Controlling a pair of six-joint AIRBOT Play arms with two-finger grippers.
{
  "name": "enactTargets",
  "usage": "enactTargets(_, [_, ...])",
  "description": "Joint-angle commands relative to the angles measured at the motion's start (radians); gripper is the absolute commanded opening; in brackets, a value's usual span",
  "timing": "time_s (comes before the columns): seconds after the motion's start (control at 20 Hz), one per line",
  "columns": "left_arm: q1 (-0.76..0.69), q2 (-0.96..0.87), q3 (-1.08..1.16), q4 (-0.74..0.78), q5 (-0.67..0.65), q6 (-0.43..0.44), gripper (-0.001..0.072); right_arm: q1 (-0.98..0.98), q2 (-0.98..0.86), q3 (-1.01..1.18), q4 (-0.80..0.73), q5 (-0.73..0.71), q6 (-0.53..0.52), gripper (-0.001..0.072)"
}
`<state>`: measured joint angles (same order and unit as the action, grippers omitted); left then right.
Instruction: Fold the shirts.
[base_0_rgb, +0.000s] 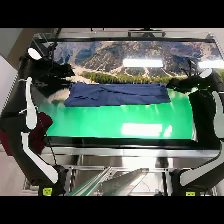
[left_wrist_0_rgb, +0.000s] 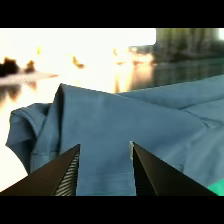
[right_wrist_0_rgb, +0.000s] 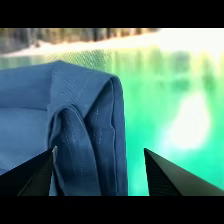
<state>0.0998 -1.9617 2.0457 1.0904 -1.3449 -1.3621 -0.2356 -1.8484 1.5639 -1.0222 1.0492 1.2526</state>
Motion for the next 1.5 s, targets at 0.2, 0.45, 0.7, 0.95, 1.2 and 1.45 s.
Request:
enactTargets(0.2, [-0.022,0.037,0.001,-0.089,-0.012,0.0,0.0008,-0.036,-0.154,0.023,0.246,0.124,-0.156,0.0622])
enactTargets(0.45, [-0.078,0.037,0.001,-0.087,-0.014,0.001,-0.0003,-0.019,-0.175,0.043,0.338,0.175,-0.236,0.0014])
enactTargets(0.7, [-0.238,-0.029,0.001,0.0,0.004,-0.003,-0.0002,-0.022,-0.148,0.206,0.438,0.392,-0.201,0.0014])
enactTargets(0.95, [-0.47,-0.209,0.002,0.017,0.185,-0.08,-0.0002,0.016,-0.014,0.26,0.489,0.452,-0.155,0.0013])
enactTargets(1.2, [-0.618,-0.284,0.003,0.017,0.294,-0.098,-0.0002,0.084,0.06,0.26,0.524,0.459,-0.122,0.0013])
enactTargets(1.45, [-0.506,-0.04,0.027,0.08,0.101,-0.092,-0.0001,0.148,0.112,0.26,0.537,0.455,-0.097,0.0013])
